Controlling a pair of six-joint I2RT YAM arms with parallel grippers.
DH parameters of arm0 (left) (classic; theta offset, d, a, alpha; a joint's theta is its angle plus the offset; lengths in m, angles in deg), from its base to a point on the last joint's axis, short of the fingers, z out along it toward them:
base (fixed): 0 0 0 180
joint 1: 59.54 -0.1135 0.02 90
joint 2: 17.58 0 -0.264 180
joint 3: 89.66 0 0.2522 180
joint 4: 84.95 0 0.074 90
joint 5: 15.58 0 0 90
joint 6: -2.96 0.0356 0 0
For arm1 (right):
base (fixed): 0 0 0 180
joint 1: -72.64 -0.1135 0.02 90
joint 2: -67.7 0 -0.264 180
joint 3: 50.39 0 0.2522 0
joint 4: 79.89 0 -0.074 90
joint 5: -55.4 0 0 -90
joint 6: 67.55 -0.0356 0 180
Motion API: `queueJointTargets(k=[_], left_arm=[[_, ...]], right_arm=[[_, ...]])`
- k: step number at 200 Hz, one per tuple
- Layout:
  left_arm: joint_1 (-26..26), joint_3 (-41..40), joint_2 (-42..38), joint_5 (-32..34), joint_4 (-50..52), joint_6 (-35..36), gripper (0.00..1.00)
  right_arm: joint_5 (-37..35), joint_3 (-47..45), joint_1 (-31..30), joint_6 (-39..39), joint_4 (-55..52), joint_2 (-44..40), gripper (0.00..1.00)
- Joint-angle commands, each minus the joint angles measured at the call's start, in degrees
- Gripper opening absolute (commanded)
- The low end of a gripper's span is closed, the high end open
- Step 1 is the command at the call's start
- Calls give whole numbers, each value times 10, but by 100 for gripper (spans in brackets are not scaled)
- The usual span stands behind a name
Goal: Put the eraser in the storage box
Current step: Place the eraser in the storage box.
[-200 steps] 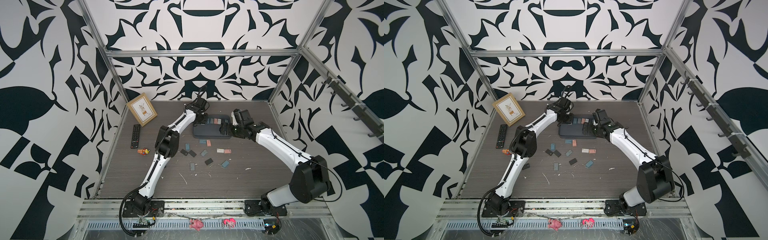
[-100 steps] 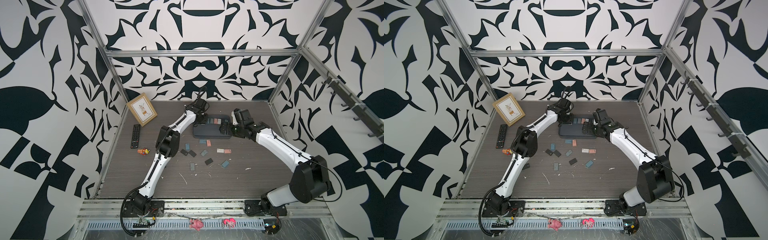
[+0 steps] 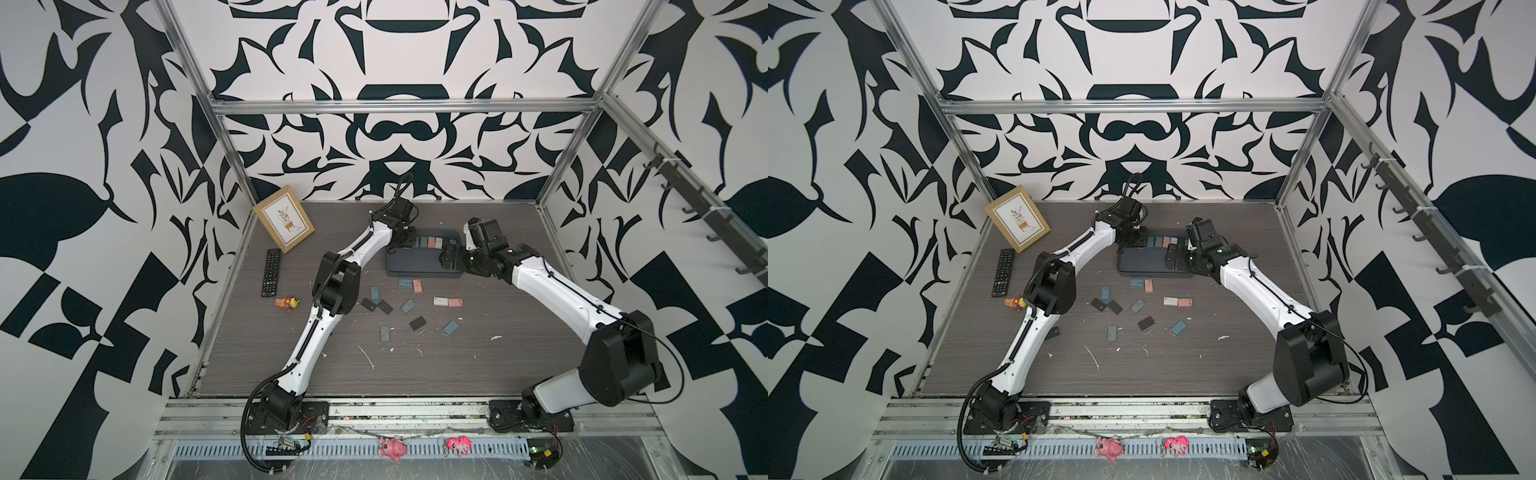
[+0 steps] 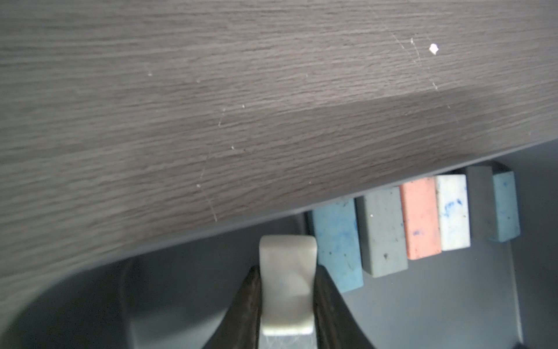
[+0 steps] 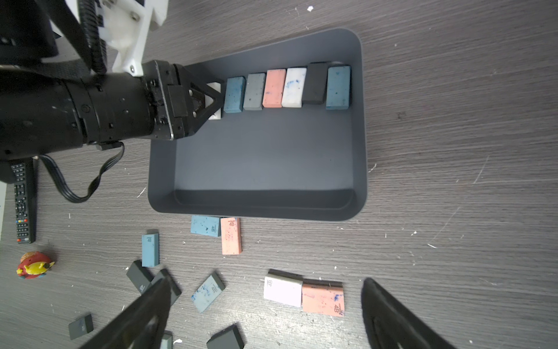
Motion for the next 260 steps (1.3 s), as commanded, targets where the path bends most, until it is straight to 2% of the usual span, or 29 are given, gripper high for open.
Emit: queueJointTargets(k=[1, 92, 232, 260], left_arm=[[-4, 16, 21, -6, 0, -10, 33], [-6, 2, 0, -19, -12, -30, 36], [-7, -102, -138, -35, -50, -45, 41], [-7, -132, -177, -43, -52, -48, 45]], right_arm=[[1, -4, 3, -3, 12, -17, 99], [2, -7, 4, -5, 12, -20, 99], [-11, -6, 4, -13, 0, -35, 99], [-19, -5, 4, -10, -5, -38, 99]])
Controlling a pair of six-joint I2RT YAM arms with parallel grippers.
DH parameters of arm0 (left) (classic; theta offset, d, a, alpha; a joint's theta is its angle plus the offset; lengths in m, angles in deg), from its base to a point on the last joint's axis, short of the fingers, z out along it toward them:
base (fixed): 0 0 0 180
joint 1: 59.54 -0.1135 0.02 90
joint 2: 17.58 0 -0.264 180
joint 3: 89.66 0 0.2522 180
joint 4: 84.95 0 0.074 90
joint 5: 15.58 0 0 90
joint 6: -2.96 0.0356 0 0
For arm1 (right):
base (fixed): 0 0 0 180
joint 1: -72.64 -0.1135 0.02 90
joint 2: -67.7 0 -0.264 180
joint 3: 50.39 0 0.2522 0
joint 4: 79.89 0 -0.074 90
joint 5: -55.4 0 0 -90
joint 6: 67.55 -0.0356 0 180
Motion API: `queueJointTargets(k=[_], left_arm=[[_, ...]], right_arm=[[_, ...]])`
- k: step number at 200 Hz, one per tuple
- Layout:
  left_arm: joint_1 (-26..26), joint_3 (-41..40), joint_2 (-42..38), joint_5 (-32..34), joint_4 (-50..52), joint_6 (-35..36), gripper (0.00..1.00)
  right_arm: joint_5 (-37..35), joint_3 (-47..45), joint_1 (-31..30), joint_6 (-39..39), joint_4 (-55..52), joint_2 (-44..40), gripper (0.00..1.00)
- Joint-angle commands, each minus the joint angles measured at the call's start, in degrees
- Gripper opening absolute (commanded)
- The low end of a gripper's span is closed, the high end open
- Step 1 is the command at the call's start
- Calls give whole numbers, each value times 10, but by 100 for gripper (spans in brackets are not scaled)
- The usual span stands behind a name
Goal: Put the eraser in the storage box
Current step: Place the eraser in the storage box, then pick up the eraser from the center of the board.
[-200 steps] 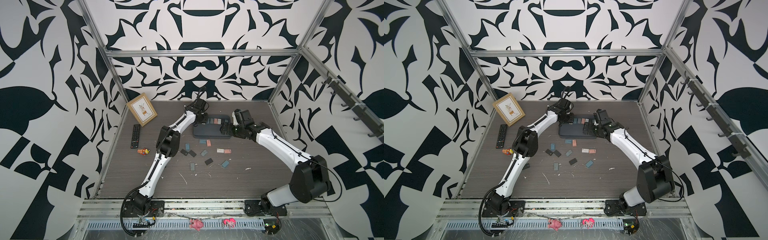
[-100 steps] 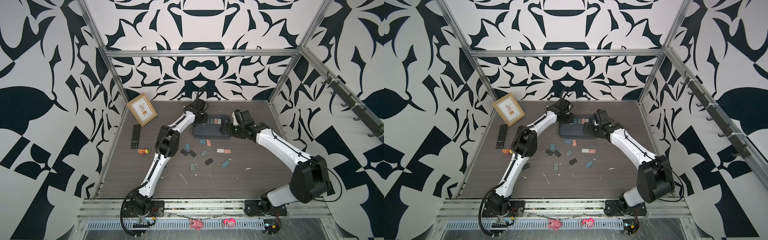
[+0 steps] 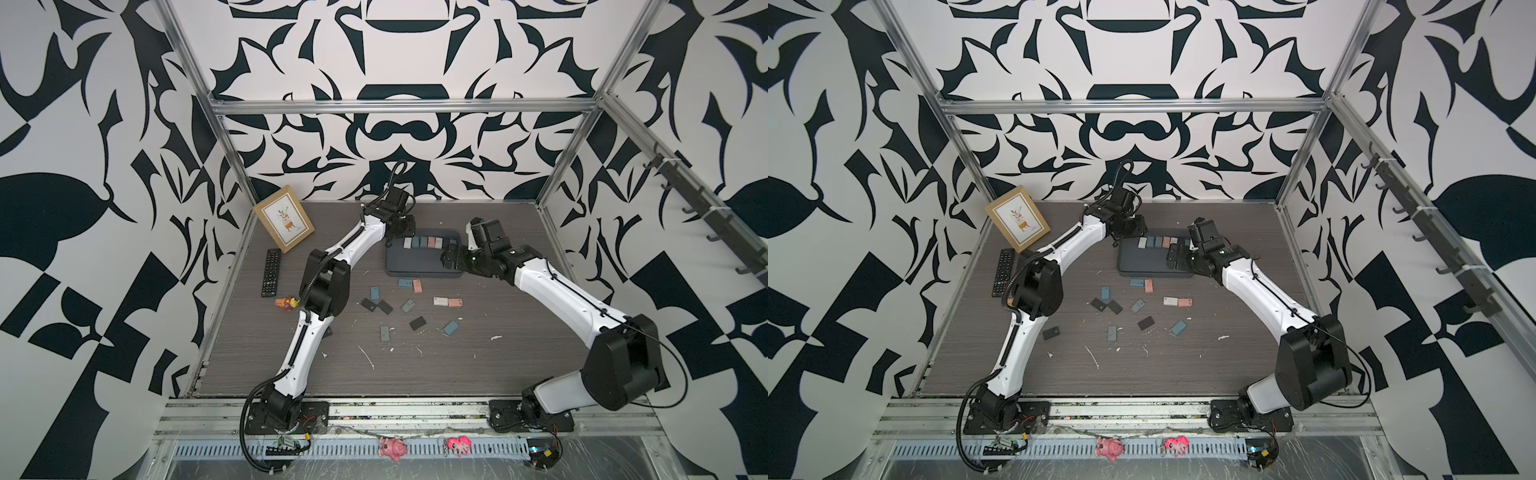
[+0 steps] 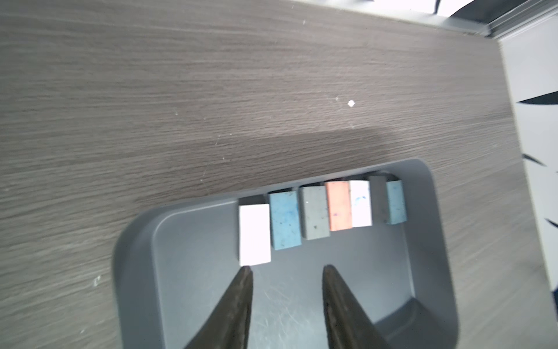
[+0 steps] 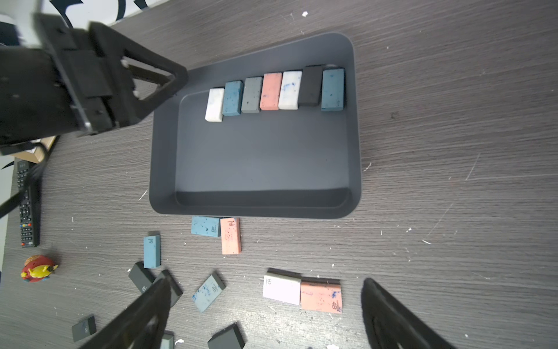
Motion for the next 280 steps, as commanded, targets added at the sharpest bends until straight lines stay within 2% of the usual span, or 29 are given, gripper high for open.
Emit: queueJointTargets(k=[1, 61, 133, 162, 167, 186, 273, 280], left_arm=[[-3, -25, -51, -12, -1, -5, 45], [-2, -135, -171, -28, -16, -16, 56], [-2, -265, -305, -39, -26, -31, 73], [-2, -325, -358, -41, -39, -39, 84], [-2, -335, -367, -41, -40, -40, 91], [-2, -374, -399, -44, -46, -45, 100], [-3, -576, -548, -67, -95, -83, 99], [-3, -591, -557, -71, -99, -86, 99]], right_arm=[[-16, 1, 3, -4, -4, -24, 99], [-42, 0, 3, 7, -27, -21, 99], [-73, -7, 2, 13, -71, -30, 99], [-84, -16, -1, 13, -91, -34, 99], [-86, -18, -2, 12, -94, -35, 99], [-90, -24, -7, 10, -104, -34, 99], [-136, -65, -85, -23, -129, -12, 99], [-157, -68, -94, -29, -128, -9, 99]])
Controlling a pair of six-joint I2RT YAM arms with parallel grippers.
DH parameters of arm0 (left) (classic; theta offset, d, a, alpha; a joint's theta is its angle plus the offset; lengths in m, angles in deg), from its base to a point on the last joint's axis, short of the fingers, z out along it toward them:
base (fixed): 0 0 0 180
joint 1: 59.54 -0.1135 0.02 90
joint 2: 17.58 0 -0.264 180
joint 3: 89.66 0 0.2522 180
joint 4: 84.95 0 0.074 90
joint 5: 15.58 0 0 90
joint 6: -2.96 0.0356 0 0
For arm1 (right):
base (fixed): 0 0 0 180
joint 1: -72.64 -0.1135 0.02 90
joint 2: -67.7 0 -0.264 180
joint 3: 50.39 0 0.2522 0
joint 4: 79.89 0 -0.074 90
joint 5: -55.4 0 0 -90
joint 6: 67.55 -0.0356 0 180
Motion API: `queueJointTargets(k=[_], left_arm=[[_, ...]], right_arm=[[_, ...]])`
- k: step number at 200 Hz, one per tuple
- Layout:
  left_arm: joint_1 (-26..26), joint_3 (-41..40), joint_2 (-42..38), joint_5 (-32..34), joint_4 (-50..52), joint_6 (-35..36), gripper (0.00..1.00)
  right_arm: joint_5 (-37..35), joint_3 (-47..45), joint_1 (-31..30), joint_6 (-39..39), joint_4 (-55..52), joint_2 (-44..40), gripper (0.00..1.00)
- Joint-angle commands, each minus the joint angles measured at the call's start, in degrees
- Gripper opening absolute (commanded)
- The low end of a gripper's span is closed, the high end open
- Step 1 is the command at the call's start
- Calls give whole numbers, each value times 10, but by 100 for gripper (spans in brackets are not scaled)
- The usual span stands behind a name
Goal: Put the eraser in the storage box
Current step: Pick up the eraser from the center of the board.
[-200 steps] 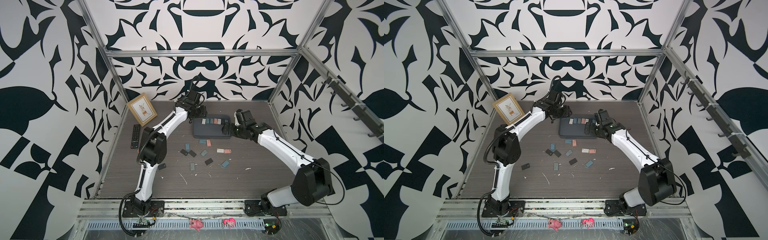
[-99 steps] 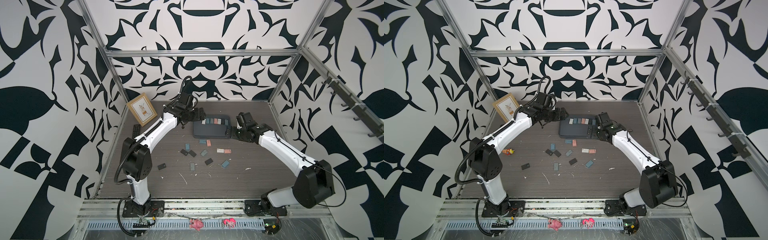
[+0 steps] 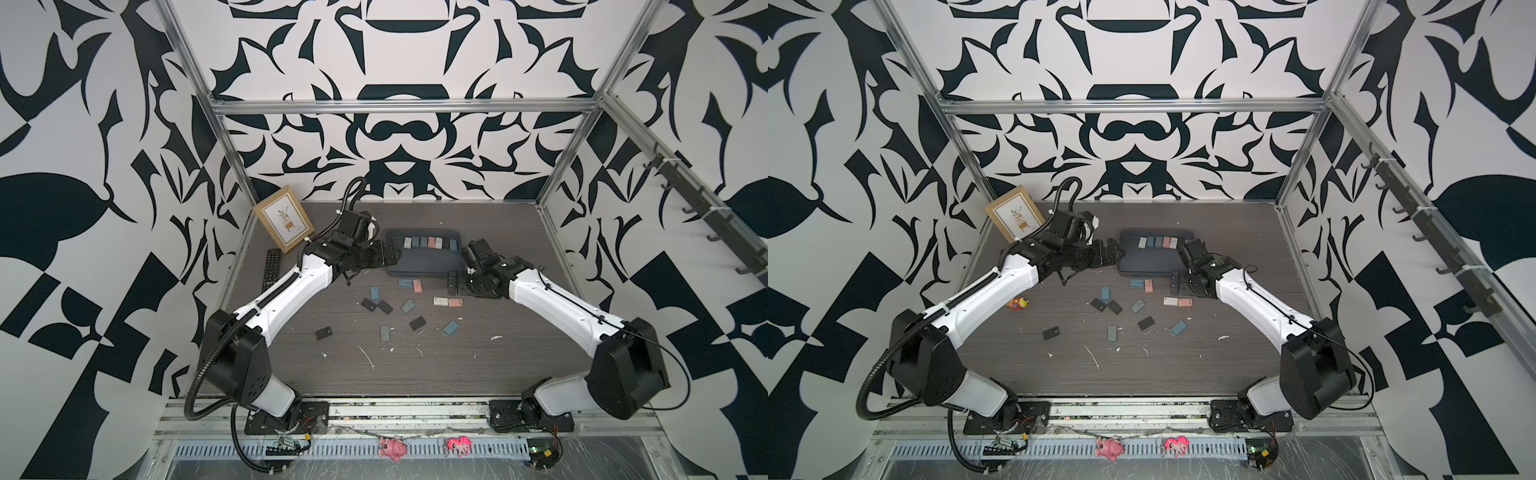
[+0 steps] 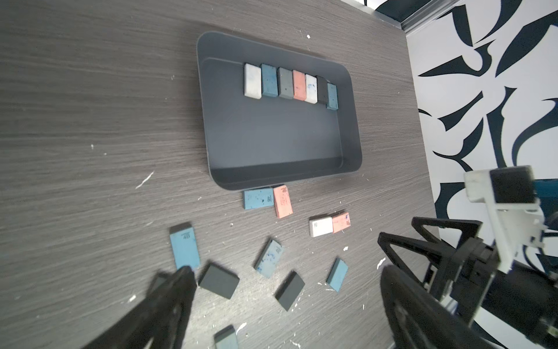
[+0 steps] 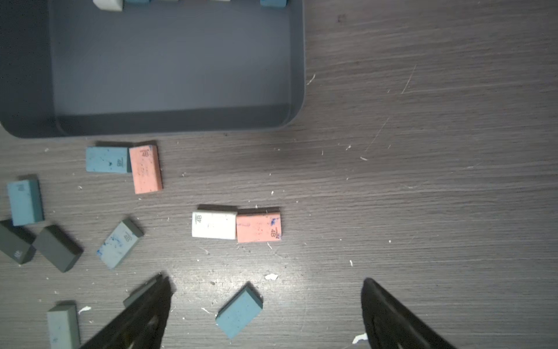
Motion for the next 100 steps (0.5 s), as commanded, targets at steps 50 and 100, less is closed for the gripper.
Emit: queueJointTargets(k=[50, 100], left_arm=[[-5, -134, -106, -36, -44, -34, 99], [-18, -221, -160, -73, -86, -73, 99]], right_arm=[[-62, -33, -91, -64, -11, 36, 99], [-61, -54, -128, -103, 5, 65, 99]])
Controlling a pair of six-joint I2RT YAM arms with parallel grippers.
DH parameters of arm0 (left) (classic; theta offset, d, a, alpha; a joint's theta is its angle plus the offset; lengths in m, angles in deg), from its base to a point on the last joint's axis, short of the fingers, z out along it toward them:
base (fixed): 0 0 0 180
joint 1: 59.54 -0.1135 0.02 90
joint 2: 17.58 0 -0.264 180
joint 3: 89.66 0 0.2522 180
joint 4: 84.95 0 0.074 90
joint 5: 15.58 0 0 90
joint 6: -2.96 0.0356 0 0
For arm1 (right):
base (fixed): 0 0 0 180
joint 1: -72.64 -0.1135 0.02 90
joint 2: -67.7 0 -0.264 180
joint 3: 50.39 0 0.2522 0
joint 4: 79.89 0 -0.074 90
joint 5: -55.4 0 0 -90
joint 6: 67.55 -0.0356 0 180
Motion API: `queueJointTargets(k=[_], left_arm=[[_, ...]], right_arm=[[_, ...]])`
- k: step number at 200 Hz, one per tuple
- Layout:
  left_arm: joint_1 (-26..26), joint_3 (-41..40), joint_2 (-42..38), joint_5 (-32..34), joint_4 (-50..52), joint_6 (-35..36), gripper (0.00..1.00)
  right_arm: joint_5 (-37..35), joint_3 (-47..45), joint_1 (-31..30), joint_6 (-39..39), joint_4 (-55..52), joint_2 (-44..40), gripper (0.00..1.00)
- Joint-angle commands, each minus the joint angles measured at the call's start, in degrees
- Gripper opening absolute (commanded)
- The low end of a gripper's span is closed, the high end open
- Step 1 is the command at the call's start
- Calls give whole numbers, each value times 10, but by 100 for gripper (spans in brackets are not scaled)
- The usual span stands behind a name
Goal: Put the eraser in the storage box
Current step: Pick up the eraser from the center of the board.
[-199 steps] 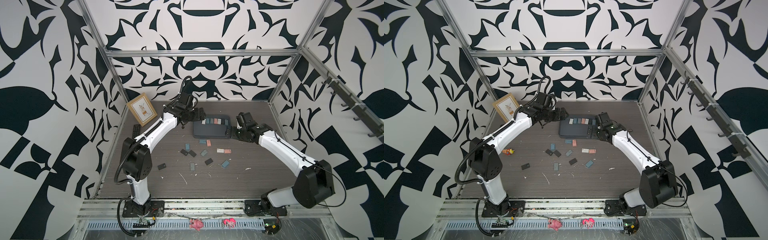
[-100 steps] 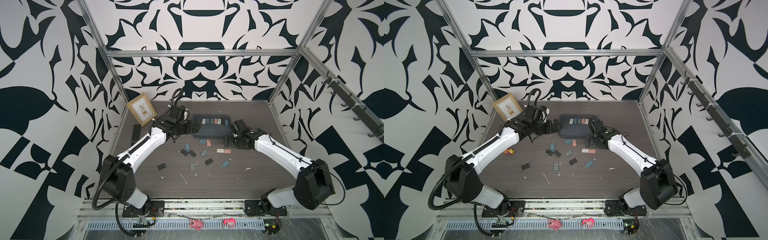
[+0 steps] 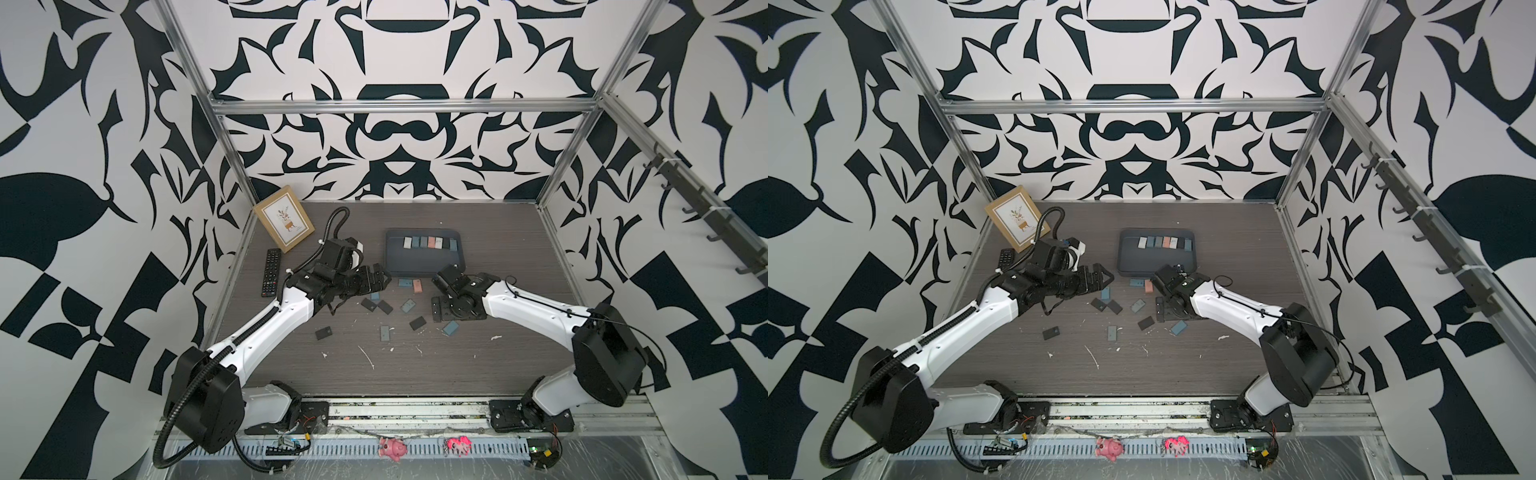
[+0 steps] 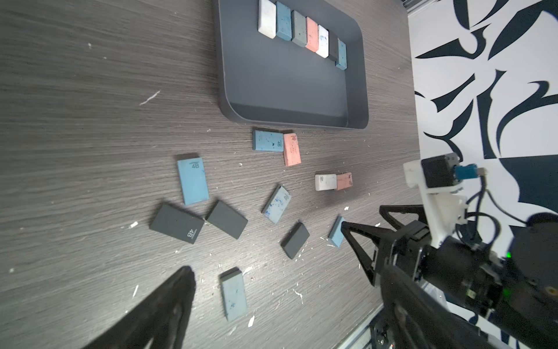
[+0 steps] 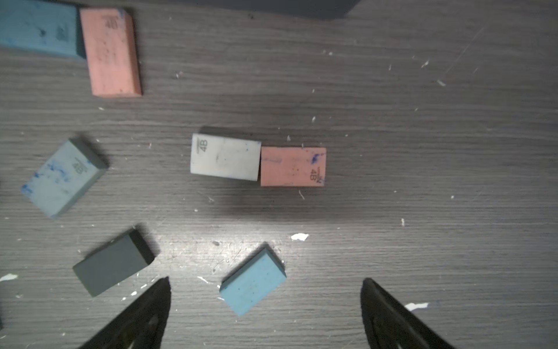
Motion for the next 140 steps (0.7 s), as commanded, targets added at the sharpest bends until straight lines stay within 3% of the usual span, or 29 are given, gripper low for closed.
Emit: queueJointTargets(k=[1, 74, 118, 140], left_arm=[[-7, -31, -25, -27, -30, -28, 99], [-9, -76, -30, -52, -64, -44, 99], [-9, -82, -17, -63, -81, -47, 99], [-9, -82, -7, -69, -88, -47, 99]], right_arm=[[-18, -5, -14, -35, 6, 9, 99], [-42, -19, -60, -90, 9, 51, 88], [-59, -49, -66, -123, -1, 30, 86], [-31, -79, -66, -154, 34, 11, 85]])
